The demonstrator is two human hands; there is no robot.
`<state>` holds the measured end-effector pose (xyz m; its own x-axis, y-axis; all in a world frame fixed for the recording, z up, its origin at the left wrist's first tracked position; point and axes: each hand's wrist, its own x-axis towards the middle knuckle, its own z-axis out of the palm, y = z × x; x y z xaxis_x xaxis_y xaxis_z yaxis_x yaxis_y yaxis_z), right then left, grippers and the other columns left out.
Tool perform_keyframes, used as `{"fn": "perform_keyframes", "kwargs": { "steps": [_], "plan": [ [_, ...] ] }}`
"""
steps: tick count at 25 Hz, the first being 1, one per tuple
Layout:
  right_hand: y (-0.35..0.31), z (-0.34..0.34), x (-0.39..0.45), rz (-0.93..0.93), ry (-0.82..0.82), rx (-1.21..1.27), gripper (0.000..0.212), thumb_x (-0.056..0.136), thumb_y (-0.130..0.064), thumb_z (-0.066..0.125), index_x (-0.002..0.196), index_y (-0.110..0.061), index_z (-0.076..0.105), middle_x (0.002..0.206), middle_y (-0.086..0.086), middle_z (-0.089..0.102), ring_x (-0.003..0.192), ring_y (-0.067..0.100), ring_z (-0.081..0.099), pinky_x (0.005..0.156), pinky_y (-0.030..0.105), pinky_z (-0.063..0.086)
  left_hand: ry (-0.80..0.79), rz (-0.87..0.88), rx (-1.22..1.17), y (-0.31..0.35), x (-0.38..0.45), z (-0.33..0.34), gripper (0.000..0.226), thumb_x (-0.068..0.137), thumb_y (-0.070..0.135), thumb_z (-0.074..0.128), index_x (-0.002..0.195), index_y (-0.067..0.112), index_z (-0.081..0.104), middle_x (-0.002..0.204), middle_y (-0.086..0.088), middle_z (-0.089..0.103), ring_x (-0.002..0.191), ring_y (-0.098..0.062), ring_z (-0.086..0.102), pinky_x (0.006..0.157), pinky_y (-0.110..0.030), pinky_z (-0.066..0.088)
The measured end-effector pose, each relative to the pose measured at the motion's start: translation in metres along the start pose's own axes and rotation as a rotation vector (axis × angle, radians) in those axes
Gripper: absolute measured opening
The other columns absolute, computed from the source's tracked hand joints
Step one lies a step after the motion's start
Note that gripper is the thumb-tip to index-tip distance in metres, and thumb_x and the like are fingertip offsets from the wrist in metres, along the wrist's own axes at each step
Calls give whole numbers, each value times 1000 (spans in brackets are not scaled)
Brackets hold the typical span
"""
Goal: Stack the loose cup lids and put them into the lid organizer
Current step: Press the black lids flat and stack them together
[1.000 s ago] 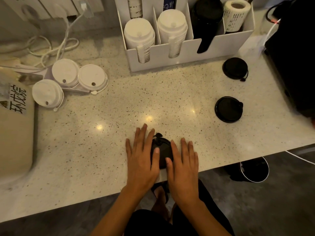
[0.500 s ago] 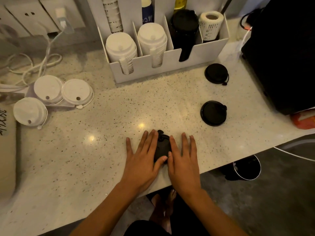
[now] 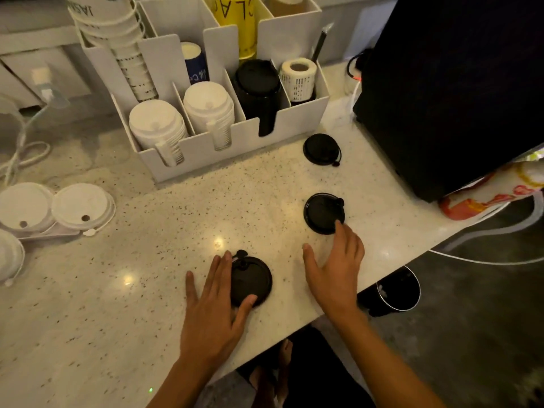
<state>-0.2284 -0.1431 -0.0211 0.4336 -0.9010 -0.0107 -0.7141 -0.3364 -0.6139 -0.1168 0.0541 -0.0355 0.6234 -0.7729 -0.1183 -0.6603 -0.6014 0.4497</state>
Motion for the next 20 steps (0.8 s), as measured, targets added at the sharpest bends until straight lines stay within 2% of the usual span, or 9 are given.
{"fn": "perform_keyframes", "kwargs": {
  "steps": [5,8,13,16,18,19,20],
  "plan": [
    [7,-2,61,114,-6,-91,103,69,-73,68,146,-15,31,144,9,40,134,29,29,111,46,34,9,14,-44,2,1,-3,90,88,77,23,156,24,-4,164,8,8,152,-8,1,121,-53,-6],
    [9,-1,70,99,-14,-120,98,68,-70,70,143,-15,37,140,9,45,130,29,33,108,45,37,27,12,-67,2,0,-2,95,85,77,32,156,24,-1,164,8,10,152,-9,3,122,-53,-5],
    [4,-19,34,-86,-77,41,88,70,-59,76,143,-27,38,137,0,45,129,19,32,107,36,37,40,-2,-93,1,2,-2,93,85,75,35,157,24,2,164,8,14,151,-7,7,122,-46,-8],
    [-8,-35,5,-208,-122,59,86,71,-59,77,143,-33,36,135,-5,45,128,14,34,105,30,36,106,-23,-203,2,-1,-5,83,89,72,28,155,25,13,161,10,20,148,4,5,123,-37,-9],
    [-19,-45,-6,-264,-157,83,86,71,-58,77,143,-37,34,133,-11,44,127,10,35,104,25,35,184,-113,-407,5,-3,-11,74,89,70,29,151,30,27,156,15,27,142,17,4,123,-34,-2],
    [-24,-49,-8,-292,-168,88,86,71,-58,77,143,-38,34,132,-14,42,126,9,35,103,23,34,218,-200,-549,7,-2,-15,67,89,67,31,146,32,37,152,15,34,141,15,14,123,-38,8],
    [-28,-52,-9,-316,-176,85,86,71,-57,78,143,-38,34,130,-17,41,125,7,35,102,21,33,256,-289,-690,10,0,-22,60,91,63,32,137,32,50,146,14,46,139,7,29,121,-43,20]
  ]
}}
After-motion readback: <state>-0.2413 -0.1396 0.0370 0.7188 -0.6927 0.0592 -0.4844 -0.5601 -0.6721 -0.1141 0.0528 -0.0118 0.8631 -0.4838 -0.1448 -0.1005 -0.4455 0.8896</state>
